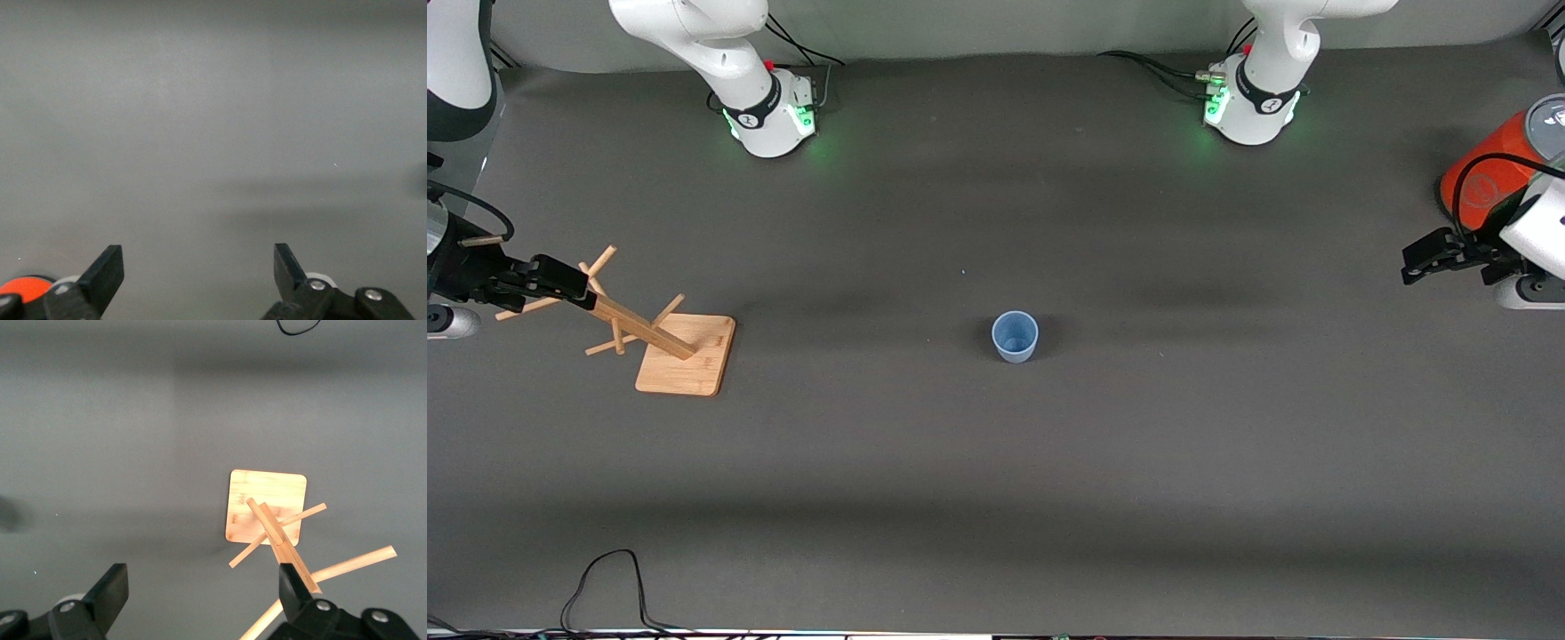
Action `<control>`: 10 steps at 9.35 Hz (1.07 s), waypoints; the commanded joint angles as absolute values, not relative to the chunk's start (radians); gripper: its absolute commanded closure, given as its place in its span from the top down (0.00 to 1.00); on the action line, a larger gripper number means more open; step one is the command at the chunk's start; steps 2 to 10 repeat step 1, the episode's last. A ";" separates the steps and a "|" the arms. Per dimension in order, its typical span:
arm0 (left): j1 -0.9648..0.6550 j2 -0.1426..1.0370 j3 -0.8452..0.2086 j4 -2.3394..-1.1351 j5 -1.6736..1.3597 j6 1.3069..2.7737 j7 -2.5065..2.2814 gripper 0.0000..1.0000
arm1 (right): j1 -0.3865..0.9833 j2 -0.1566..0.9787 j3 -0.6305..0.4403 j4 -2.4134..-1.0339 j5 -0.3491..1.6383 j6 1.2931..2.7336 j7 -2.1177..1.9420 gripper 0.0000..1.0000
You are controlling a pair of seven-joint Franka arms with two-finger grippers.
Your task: Rotate and upright cup with both arms
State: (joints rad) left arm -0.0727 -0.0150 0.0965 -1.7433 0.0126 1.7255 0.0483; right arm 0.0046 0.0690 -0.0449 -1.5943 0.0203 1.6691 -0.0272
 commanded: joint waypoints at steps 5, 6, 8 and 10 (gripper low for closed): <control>-0.091 -0.018 0.109 -1.727 0.015 1.720 0.046 1.00 | 0.008 0.060 -0.048 -1.595 0.011 1.677 -0.049 1.00; -0.091 -0.018 0.109 -1.727 0.015 1.720 0.046 1.00 | 0.008 0.060 -0.048 -1.595 0.011 1.677 -0.049 1.00; -0.091 -0.018 0.109 -1.727 0.015 1.720 0.046 1.00 | 0.008 0.060 -0.048 -1.595 0.011 1.677 -0.049 1.00; -0.091 -0.018 0.109 -1.727 0.015 1.720 0.046 1.00 | 0.008 0.060 -0.048 -1.595 0.011 1.677 -0.049 1.00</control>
